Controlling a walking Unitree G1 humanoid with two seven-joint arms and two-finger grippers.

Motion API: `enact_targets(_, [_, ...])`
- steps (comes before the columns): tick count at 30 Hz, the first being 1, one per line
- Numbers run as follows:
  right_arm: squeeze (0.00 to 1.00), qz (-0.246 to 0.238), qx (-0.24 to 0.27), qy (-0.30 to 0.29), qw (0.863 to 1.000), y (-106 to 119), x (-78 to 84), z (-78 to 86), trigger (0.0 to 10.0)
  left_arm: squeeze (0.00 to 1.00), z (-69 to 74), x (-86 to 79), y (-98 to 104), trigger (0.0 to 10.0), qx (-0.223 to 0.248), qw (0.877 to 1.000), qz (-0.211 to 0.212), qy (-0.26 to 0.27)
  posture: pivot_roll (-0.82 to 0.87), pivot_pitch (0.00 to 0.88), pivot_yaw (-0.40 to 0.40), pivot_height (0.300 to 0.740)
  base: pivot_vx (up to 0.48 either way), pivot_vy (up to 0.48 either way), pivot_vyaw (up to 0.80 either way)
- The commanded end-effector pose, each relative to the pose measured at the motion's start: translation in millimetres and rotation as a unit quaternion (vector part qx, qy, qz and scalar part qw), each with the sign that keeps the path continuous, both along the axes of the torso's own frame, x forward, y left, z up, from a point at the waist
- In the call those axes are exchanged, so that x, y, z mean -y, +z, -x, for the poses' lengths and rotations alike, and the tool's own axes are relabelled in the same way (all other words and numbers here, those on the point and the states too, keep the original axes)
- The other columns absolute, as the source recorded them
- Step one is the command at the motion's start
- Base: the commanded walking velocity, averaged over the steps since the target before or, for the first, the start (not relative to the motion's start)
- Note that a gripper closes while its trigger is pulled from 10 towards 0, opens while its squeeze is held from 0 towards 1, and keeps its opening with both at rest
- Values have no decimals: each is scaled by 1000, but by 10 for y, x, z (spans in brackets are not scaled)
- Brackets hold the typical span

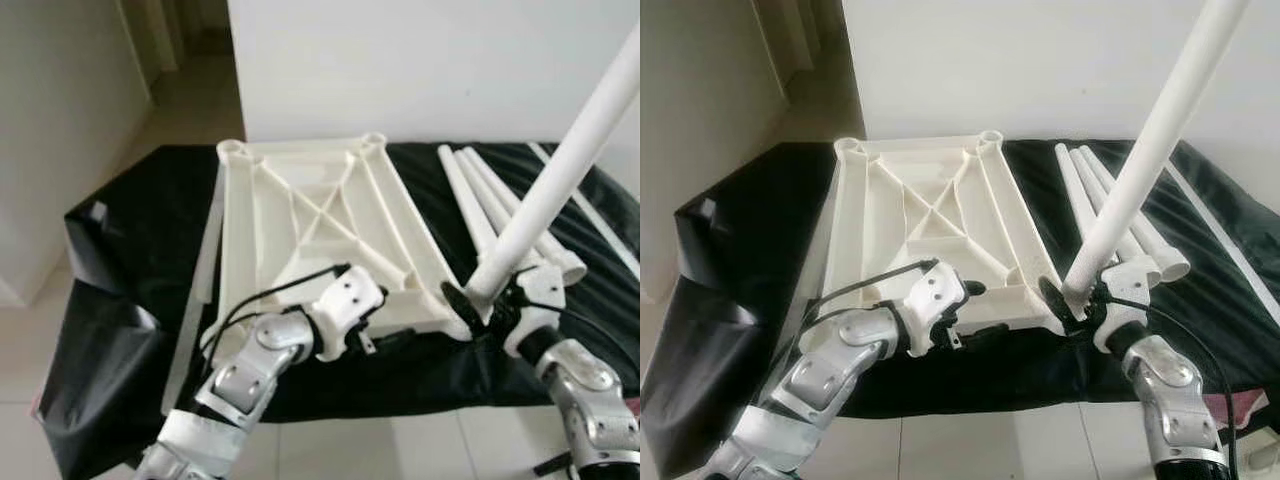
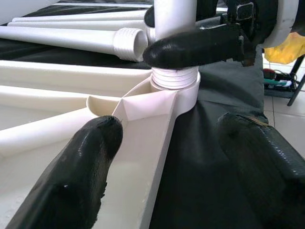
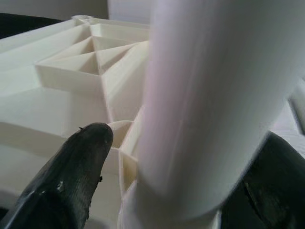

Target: Building children table

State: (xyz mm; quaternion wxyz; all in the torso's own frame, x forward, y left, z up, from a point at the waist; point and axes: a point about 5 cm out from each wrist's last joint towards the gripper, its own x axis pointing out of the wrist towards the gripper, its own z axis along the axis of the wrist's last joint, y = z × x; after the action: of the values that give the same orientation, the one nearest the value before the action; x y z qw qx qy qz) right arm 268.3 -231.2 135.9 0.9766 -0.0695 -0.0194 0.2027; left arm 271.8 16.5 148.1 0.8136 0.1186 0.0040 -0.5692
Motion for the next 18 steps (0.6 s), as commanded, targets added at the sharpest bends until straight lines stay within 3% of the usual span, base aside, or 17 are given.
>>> enact_targets(1, [0,12,-19,23,999,-39,9,10,10000,0,15,11,-25,10000,-6,1000,-9,-13,17,0,6,740,0,0,0])
enact_targets(9, [0,42,-31,72,996,-2,61,-85,10000,0,17,26,-23,10000,-3,1000,-13,-23,15,0,17,740,0,0,0])
enact_targets(15, [0,52,-36,76,995,-14,87,-163,10000,0,18,23,-22,10000,-3,1000,-15,-24,20,0,18,740,0,0,0])
enact_targets(16, [0,55,-36,76,995,-19,90,-178,3529,0,19,23,-23,10000,-2,1000,-15,-24,26,0,15,740,0,0,0])
enact_targets(18, [0,63,-36,78,994,-29,95,-196,0,0,21,22,-23,10000,-1,1000,-16,-23,30,0,13,740,0,0,0])
